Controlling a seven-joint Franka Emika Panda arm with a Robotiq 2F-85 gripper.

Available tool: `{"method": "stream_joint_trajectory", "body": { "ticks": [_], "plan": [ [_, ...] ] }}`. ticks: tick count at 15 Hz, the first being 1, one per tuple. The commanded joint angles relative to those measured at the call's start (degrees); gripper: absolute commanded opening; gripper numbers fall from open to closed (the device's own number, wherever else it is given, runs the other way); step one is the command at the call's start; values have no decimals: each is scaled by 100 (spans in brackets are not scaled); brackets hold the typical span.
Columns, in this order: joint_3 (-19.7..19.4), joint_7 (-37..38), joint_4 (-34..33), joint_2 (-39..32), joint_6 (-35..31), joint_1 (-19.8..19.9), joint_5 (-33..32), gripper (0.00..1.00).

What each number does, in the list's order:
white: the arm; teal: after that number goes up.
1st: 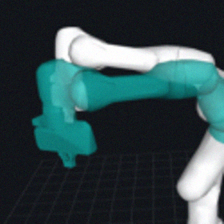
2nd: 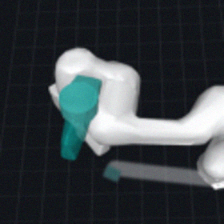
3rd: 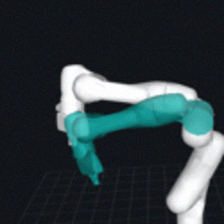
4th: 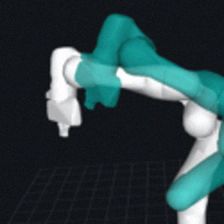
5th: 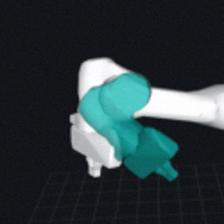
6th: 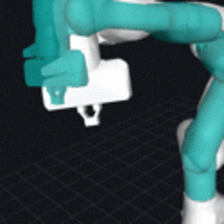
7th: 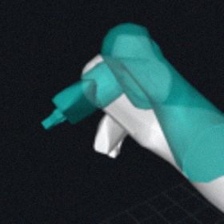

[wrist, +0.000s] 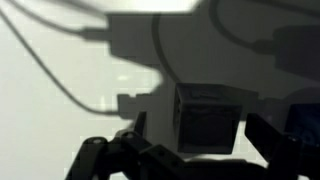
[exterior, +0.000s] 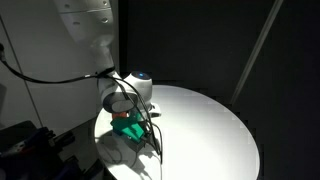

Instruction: Put the grey block on top of the yellow block on the pile

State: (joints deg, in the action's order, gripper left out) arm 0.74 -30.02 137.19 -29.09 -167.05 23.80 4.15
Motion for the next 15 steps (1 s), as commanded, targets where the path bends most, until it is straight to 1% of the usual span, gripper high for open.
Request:
{"method": "stream_joint_trajectory", "body": {
  "ticks": [1, 15],
  "plan": [
    [13, 153, -118, -111, -91, 63, -226, 100],
    [-44, 247, -250, -318, -95, 35, -408, 100]
  ]
}}
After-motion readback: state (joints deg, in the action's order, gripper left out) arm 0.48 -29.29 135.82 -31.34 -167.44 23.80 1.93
